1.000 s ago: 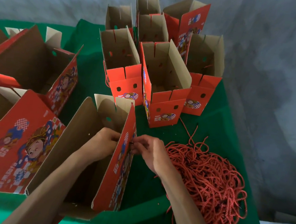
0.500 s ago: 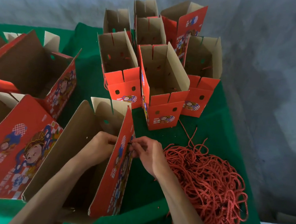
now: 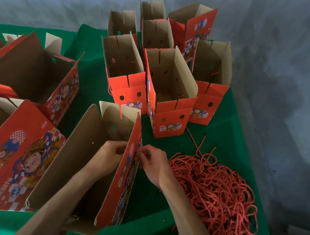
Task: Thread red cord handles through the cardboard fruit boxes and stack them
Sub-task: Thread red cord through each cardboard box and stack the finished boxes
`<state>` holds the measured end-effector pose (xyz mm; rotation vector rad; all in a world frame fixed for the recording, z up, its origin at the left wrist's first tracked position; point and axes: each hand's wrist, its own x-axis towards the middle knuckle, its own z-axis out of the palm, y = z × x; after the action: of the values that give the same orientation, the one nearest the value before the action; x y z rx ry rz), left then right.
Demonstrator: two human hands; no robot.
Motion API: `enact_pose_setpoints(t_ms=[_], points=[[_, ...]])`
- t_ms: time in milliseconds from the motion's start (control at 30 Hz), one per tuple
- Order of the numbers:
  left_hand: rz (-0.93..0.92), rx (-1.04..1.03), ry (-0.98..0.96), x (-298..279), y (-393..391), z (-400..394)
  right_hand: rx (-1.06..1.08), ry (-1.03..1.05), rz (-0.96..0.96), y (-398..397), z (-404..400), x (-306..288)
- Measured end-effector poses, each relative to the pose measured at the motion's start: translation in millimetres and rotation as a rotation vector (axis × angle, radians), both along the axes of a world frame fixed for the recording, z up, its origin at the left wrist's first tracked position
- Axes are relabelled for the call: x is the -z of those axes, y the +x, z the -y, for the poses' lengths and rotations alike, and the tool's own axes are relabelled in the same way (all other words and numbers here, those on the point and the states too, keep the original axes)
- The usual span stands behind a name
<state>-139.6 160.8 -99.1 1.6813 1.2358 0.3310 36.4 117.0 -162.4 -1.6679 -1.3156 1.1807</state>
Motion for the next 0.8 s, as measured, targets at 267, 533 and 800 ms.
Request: enact_pose_setpoints(t_ms=[267, 533, 800], points=[[-0.151, -0.125, -0.029, 4, 9, -4, -0.084, -0.041, 0.032, 9, 2, 4], [-0.191, -0.269, -0.127, 3, 8, -9, -0.036, -0.273, 0.582, 71, 26, 37], [0.057, -0.25, -0.348, -31, 2, 4, 0.191, -0.142, -0.263, 76, 8, -13]])
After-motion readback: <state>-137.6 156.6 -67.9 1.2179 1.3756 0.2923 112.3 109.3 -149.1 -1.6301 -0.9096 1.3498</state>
